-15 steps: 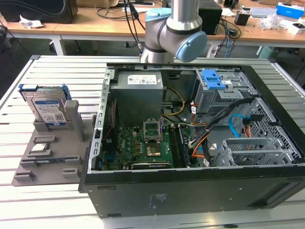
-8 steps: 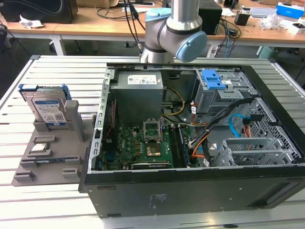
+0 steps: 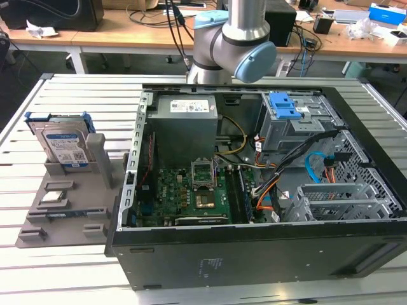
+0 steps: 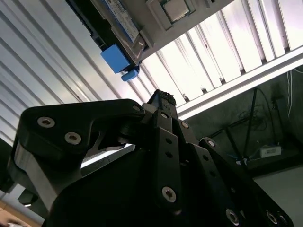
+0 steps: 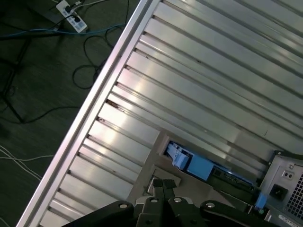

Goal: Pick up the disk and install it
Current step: 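Pick up the disk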

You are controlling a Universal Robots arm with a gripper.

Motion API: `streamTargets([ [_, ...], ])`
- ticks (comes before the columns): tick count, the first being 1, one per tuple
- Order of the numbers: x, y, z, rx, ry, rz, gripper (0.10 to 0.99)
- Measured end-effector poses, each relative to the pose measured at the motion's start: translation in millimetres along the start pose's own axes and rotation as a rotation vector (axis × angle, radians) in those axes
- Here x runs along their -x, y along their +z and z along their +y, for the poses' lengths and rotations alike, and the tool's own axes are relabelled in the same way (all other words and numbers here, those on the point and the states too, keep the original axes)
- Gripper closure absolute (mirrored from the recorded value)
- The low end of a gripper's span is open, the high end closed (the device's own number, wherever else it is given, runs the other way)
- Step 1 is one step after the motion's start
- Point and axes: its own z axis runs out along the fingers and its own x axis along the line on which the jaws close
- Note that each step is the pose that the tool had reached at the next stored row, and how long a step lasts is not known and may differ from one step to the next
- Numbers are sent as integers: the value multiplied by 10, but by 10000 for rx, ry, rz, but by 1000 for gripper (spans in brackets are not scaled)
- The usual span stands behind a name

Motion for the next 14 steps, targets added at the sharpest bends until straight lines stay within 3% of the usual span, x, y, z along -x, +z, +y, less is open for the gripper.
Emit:
streamTargets([
  [14,0,0,0,44,-1874,86,980],
])
